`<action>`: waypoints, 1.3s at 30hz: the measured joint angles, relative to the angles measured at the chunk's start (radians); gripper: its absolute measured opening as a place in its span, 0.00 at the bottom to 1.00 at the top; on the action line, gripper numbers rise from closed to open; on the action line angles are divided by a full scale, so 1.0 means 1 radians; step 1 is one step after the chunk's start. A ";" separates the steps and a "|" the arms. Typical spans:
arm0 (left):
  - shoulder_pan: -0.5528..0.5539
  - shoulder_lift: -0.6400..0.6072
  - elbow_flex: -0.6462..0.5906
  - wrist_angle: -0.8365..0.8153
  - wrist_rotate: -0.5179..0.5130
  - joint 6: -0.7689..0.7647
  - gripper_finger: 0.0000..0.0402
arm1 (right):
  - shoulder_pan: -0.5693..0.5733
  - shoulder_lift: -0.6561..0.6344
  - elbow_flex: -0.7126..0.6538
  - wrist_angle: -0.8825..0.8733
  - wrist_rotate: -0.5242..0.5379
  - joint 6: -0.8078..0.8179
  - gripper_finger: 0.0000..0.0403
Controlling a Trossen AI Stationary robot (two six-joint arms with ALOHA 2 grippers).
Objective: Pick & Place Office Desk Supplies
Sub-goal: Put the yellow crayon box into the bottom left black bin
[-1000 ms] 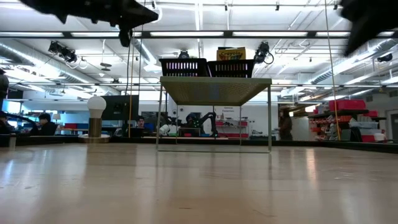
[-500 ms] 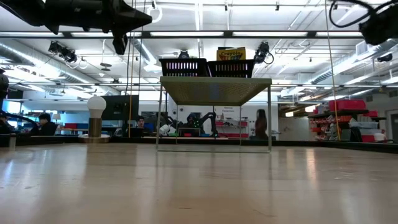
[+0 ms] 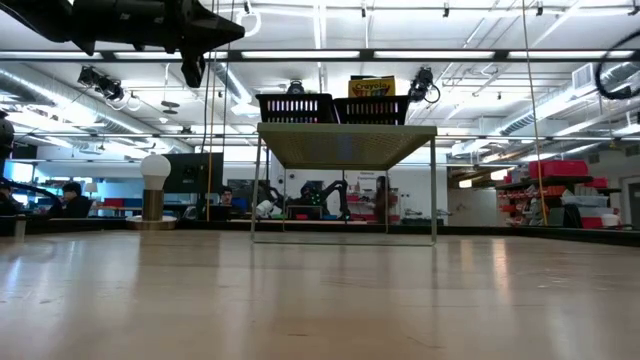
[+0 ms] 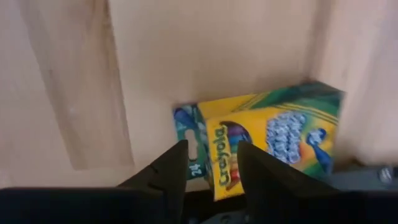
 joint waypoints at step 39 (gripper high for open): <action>-0.024 0.000 0.000 -0.001 -0.030 0.001 0.03 | -0.194 0.069 0.011 0.755 0.425 1.340 0.00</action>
